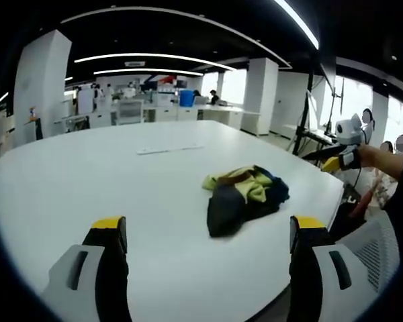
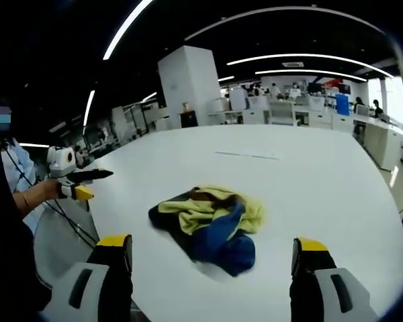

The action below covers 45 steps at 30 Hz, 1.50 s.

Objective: Fold the garment on the visible template until the final outline fits inside the template.

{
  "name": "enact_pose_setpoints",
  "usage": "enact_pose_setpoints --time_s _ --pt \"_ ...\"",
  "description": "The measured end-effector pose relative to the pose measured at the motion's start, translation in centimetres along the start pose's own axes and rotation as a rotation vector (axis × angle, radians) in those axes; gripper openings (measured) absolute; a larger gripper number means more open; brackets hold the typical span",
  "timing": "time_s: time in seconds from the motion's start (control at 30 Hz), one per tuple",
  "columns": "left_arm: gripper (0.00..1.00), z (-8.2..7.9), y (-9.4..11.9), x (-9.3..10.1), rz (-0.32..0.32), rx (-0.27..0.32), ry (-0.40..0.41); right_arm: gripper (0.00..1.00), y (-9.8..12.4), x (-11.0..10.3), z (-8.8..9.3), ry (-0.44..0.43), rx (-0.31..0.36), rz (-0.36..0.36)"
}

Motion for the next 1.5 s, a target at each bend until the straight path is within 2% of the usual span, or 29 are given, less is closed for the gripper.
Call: enact_pose_setpoints --time_s 0.33,0.6,1.03,1.27,1.5 --pt "0.98 -0.2 0.2 0.0 0.008 0.015 0.014 0.98 -0.1 -0.3 0.1 0.001 -0.005 -0.010" --pt "0.96 -0.4 0.3 -0.2 0.019 0.024 0.023 0.94 -0.1 -0.3 -0.1 -0.001 0.003 -0.011" --pt "0.83 -0.9 -0.9 -0.5 0.055 0.024 0.030 0.72 -1.0 0.6 -1.0 0.022 -0.021 -0.024" --pt "0.76 -1.3 -2.4 -0.6 0.090 0.011 0.016 0.61 -2.1 1.1 -1.4 0.044 -0.053 -0.028" --pt "0.67 -1.1 -4.5 -0.6 0.127 -0.029 -0.009 0.53 -3.6 1.5 -1.8 0.043 -0.075 -0.046"
Point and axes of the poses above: the point that each gripper's makers call its tool centre point, and the gripper's own axes: y roughly backward along the fingers, x roughly to its right, z roughly out of its underside, the point moved 5 cm from there along y, roughly backward along the fingers, and after that the axes turned 4 degrees about -x, right-handed, at the moved point
